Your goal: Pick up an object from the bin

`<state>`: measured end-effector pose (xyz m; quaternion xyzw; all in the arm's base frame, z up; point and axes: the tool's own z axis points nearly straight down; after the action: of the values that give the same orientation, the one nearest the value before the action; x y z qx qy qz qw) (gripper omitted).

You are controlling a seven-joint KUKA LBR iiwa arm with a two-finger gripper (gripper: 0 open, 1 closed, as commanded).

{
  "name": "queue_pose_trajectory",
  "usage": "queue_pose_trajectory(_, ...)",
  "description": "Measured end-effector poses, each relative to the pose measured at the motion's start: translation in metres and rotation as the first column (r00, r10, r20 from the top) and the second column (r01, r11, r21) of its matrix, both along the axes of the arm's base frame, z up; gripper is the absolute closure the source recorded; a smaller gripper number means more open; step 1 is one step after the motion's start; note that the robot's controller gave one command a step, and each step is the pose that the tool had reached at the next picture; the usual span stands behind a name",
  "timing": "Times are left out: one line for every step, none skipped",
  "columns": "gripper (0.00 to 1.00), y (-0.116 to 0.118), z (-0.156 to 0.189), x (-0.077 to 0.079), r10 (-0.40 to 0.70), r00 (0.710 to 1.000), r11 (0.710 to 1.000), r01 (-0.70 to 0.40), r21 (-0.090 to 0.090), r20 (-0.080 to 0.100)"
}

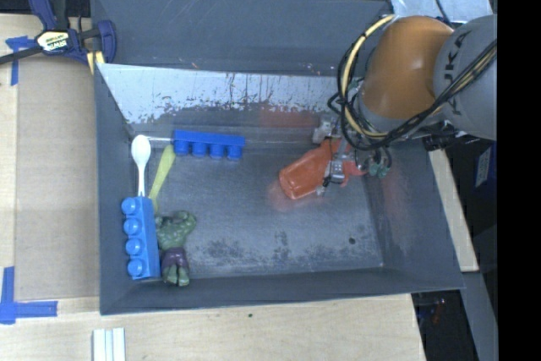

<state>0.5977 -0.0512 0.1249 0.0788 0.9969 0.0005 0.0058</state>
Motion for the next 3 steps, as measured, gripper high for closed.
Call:
queue_pose_trajectory(0.00,-0.035,-0.049,-0.015,0.007,1.000,1.000,-0.007,0.000,0.003)
queue_pose_trajectory(1.00,-0.004,-0.053,-0.033,-0.048,0.999,0.999,0.048,0.005,0.005)
queue_pose_trajectory(1.00,-0.004,-0.053,-0.033,-0.048,0.999,0.999,0.048,0.005,0.005)
